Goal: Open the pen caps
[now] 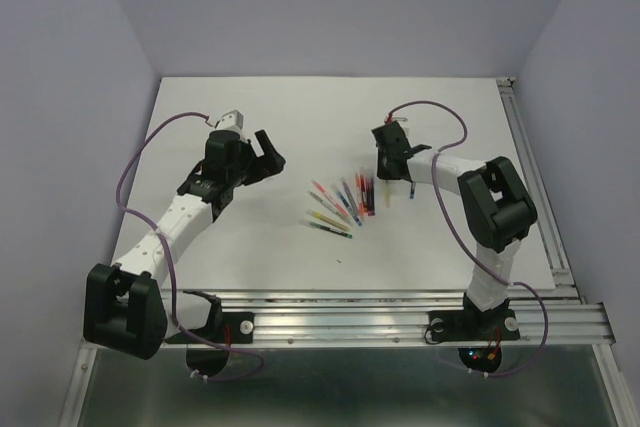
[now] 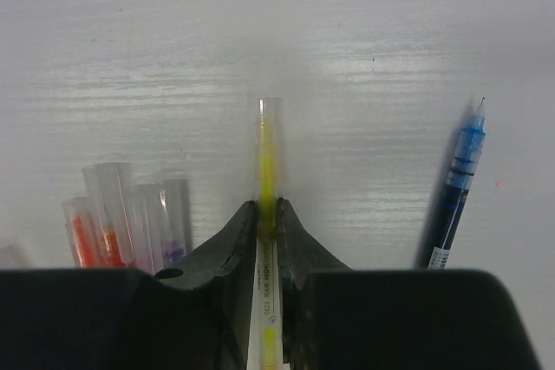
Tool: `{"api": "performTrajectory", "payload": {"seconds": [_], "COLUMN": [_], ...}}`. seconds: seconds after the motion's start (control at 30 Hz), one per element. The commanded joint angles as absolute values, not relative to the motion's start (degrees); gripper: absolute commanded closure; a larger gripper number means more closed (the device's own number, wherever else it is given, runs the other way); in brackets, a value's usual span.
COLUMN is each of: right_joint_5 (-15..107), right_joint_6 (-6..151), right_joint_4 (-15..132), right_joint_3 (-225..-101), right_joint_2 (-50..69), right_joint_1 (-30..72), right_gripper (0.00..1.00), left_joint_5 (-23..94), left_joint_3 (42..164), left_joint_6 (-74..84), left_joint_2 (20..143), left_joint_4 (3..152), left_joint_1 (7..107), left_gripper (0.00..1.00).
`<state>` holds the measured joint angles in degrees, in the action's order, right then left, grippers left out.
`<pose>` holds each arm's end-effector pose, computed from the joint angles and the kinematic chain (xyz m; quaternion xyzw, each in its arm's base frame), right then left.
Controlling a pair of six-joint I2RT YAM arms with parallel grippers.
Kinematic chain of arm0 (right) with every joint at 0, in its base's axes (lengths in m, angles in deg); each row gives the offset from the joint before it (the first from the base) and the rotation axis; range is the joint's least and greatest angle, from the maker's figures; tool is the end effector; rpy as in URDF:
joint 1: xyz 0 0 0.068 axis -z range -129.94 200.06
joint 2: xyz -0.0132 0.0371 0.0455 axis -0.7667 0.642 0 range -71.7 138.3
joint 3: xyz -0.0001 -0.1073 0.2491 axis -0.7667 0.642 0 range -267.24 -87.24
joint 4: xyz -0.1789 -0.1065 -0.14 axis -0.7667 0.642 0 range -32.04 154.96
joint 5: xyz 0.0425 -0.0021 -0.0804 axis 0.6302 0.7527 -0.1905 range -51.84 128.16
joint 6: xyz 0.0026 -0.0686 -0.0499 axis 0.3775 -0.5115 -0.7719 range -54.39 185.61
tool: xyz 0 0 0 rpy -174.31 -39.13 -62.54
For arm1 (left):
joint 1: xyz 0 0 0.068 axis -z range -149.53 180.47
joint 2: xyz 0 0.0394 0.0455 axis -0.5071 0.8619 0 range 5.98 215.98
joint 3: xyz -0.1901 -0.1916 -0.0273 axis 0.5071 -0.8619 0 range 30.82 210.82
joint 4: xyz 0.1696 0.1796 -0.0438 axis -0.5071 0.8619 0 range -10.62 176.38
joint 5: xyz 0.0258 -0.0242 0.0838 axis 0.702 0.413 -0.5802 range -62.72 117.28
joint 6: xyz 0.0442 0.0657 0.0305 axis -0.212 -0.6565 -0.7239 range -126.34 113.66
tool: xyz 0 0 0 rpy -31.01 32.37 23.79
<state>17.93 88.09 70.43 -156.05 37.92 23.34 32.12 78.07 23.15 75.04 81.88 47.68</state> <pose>0.3781 0.1615 0.1379 0.0207 0.9358 -0.0225 0.3513 0.2854 -0.0949 0.2664 -0.0671 0.8370 -0.2474 0.4834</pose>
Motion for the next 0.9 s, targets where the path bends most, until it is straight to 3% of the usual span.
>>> {"api": "performTrajectory", "payload": {"seconds": [0.0,0.23,0.5,0.87], "right_joint_5": [18.8,27.0,71.8,81.1], "right_joint_6": [83.1,80.7,81.9,90.1], "right_joint_4": [71.3,69.0,50.7,38.6], "right_joint_3": [-155.8,-151.0,-133.6,-126.4], "right_joint_2": [33.2,25.2,7.3,-0.9], "right_joint_1": [22.8,22.8,22.7,20.5], "right_gripper": [0.99,0.99,0.99,0.99], "left_joint_5": [35.4,42.5,42.0,36.9], "left_joint_3": [76.7,74.7,74.7,75.0], "left_joint_6": [23.5,25.3,30.1,38.1], "left_joint_2": [73.1,71.1,72.6,76.5], "left_joint_4": [79.7,73.8,65.8,57.8], "left_joint_1": [48.2,51.0,63.7,70.7], "left_gripper": [0.01,0.01,0.01,0.06]}}
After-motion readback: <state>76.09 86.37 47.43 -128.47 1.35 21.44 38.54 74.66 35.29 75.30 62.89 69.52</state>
